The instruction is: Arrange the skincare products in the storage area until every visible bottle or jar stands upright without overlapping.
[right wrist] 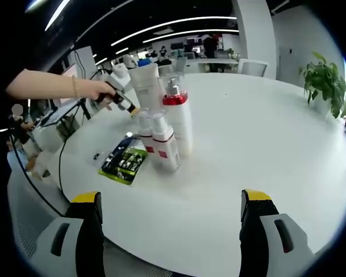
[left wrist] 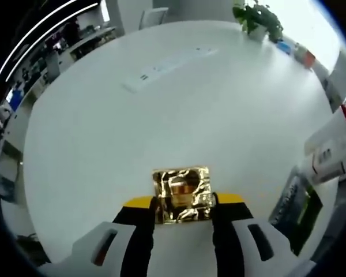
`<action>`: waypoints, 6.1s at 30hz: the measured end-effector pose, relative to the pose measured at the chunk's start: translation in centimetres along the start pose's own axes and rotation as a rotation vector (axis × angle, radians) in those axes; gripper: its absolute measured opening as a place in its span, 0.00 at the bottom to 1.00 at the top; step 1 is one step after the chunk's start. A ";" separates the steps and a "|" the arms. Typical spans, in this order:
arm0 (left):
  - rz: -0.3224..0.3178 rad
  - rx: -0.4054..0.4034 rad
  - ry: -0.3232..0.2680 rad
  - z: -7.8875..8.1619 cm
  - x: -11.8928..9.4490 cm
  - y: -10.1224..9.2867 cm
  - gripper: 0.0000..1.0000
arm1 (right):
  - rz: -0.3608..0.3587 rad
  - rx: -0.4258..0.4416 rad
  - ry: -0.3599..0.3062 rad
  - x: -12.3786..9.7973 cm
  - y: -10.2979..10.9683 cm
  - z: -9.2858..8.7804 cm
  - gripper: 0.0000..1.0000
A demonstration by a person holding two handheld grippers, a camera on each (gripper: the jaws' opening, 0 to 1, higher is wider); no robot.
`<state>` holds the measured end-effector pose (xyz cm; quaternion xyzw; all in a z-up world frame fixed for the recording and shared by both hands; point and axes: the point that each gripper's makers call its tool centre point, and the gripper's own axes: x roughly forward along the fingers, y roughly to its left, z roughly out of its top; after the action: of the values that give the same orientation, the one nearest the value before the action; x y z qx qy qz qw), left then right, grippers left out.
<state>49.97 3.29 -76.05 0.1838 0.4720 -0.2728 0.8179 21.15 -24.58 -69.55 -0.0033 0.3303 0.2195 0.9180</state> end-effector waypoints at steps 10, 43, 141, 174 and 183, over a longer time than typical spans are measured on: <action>0.035 -0.077 -0.065 0.4 -2.0 0.0 0.42 | 0.002 -0.008 -0.004 0.0 0.0 0.1 0.99; 0.076 -0.118 -0.249 -0.5 -7.7 -0.3 0.39 | 0.007 -0.062 -0.013 0.0 0.8 0.5 0.98; 0.089 0.210 -0.597 -1.7 -27.3 -19.4 0.35 | 0.661 0.494 -0.305 2.2 16.3 17.5 0.05; -0.394 -0.244 -0.703 -6.6 -28.8 -17.6 0.21 | 0.838 0.312 -0.252 -0.4 19.6 17.3 0.01; -0.423 -0.296 -0.702 -7.5 -29.1 -19.3 0.13 | 0.872 0.258 -0.189 0.1 21.8 16.0 0.01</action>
<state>21.13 0.26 -55.12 -0.1403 0.2264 -0.4096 0.8725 22.07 -2.40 -54.12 0.2700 0.2403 0.5417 0.7588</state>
